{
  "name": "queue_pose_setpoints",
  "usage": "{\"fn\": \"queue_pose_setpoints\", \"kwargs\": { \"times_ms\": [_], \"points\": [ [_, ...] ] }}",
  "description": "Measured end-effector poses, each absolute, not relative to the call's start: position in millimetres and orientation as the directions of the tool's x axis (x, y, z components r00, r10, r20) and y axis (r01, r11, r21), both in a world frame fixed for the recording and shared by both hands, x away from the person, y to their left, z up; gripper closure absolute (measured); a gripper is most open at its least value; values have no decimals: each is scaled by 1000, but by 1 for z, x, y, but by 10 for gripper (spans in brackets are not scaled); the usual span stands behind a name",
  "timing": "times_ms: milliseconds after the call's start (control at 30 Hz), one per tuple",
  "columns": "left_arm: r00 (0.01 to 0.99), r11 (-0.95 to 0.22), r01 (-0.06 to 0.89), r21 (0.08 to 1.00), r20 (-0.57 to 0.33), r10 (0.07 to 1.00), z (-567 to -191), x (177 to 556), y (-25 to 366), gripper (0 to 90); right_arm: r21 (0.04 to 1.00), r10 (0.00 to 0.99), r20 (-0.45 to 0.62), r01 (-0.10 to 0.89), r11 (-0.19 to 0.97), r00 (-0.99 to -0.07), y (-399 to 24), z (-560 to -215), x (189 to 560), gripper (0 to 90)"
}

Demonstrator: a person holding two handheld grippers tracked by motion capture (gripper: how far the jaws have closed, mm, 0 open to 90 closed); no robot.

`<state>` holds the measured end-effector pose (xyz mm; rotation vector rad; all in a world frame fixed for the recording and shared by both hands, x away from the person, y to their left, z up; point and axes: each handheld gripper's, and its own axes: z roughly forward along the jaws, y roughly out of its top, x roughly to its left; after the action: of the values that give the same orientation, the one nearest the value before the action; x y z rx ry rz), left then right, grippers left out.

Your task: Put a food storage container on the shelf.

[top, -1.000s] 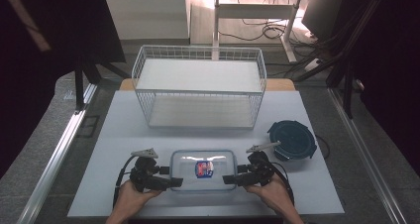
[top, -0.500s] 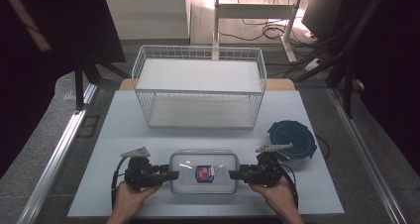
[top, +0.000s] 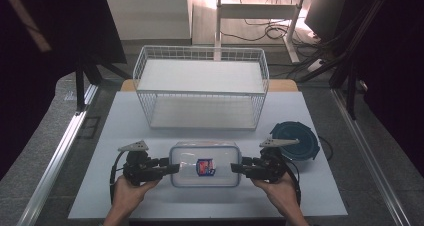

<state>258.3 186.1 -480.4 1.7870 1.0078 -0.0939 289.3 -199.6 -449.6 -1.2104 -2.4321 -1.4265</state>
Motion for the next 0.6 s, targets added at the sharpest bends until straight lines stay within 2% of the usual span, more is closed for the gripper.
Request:
{"fn": "queue_pose_setpoints", "kwargs": {
  "times_ms": [133, 600],
  "points": [
    [648, -102, 652, 751, -483, 589, -469, 264, 188, 521, 717, 590, 415, 648, 256, -693, -199, -443, 293, 501],
    [650, -56, 611, 789, -460, 605, -415, 293, 201, 527, 784, 573, 357, 570, 245, -737, -187, -388, 326, 500]
  ]
}}
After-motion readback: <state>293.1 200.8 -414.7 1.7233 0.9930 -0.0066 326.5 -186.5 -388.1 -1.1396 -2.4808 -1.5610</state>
